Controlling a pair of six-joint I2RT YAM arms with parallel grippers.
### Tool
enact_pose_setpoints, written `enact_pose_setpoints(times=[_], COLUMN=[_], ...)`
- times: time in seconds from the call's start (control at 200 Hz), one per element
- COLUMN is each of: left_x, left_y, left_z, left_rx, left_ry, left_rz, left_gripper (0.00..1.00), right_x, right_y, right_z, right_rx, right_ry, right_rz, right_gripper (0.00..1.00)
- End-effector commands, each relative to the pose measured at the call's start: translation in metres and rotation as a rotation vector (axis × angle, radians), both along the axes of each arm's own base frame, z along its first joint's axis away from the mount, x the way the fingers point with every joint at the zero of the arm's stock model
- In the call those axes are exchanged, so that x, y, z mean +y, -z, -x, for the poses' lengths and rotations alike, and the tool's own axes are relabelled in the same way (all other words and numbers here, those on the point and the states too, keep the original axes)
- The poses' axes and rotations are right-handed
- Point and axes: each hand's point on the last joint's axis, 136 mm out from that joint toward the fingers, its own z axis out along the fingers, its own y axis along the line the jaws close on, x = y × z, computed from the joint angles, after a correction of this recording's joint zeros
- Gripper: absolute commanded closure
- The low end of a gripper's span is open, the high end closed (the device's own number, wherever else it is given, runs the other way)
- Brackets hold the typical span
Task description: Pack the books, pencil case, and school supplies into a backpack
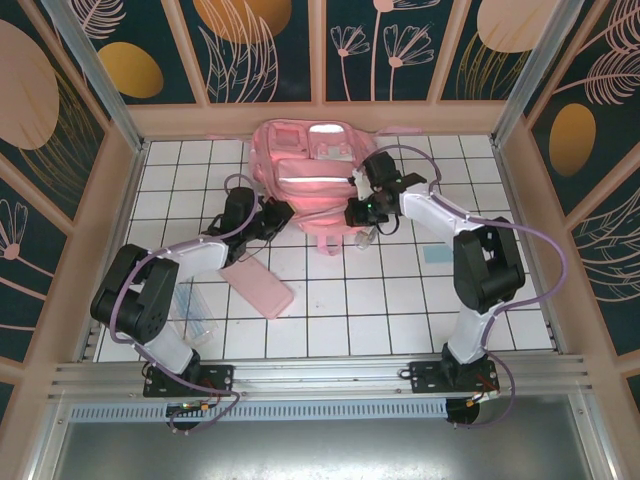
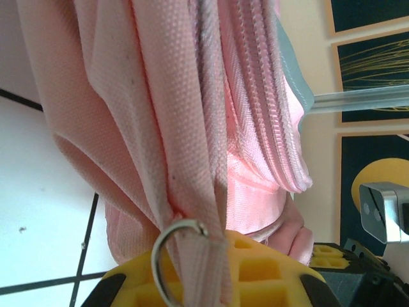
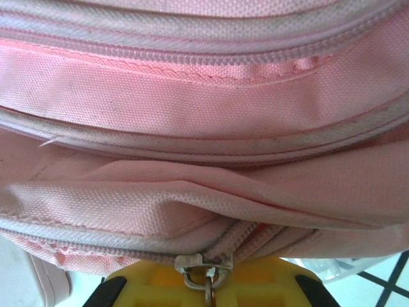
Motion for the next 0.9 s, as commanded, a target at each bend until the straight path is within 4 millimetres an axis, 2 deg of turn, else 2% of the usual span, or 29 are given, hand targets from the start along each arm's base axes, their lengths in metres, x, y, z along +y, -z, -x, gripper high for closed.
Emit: enact_pose_setpoints(times=[0.0, 0.115, 0.15, 0.165, 0.195, 0.23, 0.255, 0.315, 0.42, 0.48, 0.605, 0.71, 0.776, 0.796, 0.896], left_x=[0.059, 0.061, 0.063, 0.065, 0.064, 0.066, 0.067, 0.066, 0.068, 0.069, 0.068, 0.068, 0.069, 0.069, 0.073], left_y=[-0.021, -0.03, -0.034, -0.03, -0.037, -0.041, -0.029, -0.029, -0.033, -0.036, -0.036, -0.036, -0.027, -0.039, -0.036], left_z=[-0.032, -0.051, -0.061, -0.063, -0.073, -0.081, -0.086, -0.094, -0.097, -0.095, -0.088, -0.081, -0.077, -0.074, -0.066], left_rx=[-0.103, -0.154, -0.172, -0.166, -0.19, -0.205, -0.182, -0.199, -0.231, -0.242, -0.251, -0.247, -0.225, -0.249, -0.236], left_ry=[-0.155, -0.154, -0.157, -0.155, -0.149, -0.14, -0.134, -0.114, -0.105, -0.095, -0.051, -0.028, -0.009, -0.01, 0.01], left_rz=[-0.118, -0.171, -0.209, -0.232, -0.27, -0.32, -0.357, -0.389, -0.422, -0.435, -0.448, -0.457, -0.454, -0.443, -0.44], left_gripper=[1.0, 1.0, 1.0, 1.0, 1.0, 1.0, 1.0, 1.0, 1.0, 1.0, 1.0, 1.0, 1.0, 1.0, 1.0], right_x=[-0.07, -0.021, -0.01, -0.007, -0.003, -0.003, -0.006, -0.015, -0.048, -0.067, -0.106, -0.121, -0.132, -0.136, -0.149], right_y=[0.015, 0.004, 0.004, 0.005, 0.006, 0.011, 0.014, 0.022, 0.037, 0.042, 0.045, 0.042, 0.034, 0.031, 0.018], right_z=[-0.029, 0.004, 0.017, 0.022, 0.032, 0.044, 0.05, 0.064, 0.067, 0.058, 0.019, -0.019, -0.047, -0.056, -0.1], right_rx=[-0.005, 0.089, 0.125, 0.143, 0.178, 0.219, 0.239, 0.279, 0.312, 0.293, 0.209, 0.141, 0.064, 0.038, -0.1], right_ry=[0.159, 0.0, -0.043, -0.056, -0.078, -0.088, -0.091, -0.099, -0.026, 0.039, 0.164, 0.207, 0.239, 0.244, 0.236], right_rz=[0.153, -0.019, -0.034, -0.034, -0.016, 0.031, 0.068, 0.153, 0.284, 0.35, 0.541, 0.632, 0.715, 0.744, 0.843], right_gripper=[1.0, 1.0, 1.0, 1.0, 1.0, 1.0, 1.0, 1.0, 1.0, 1.0, 1.0, 1.0, 1.0, 1.0, 1.0])
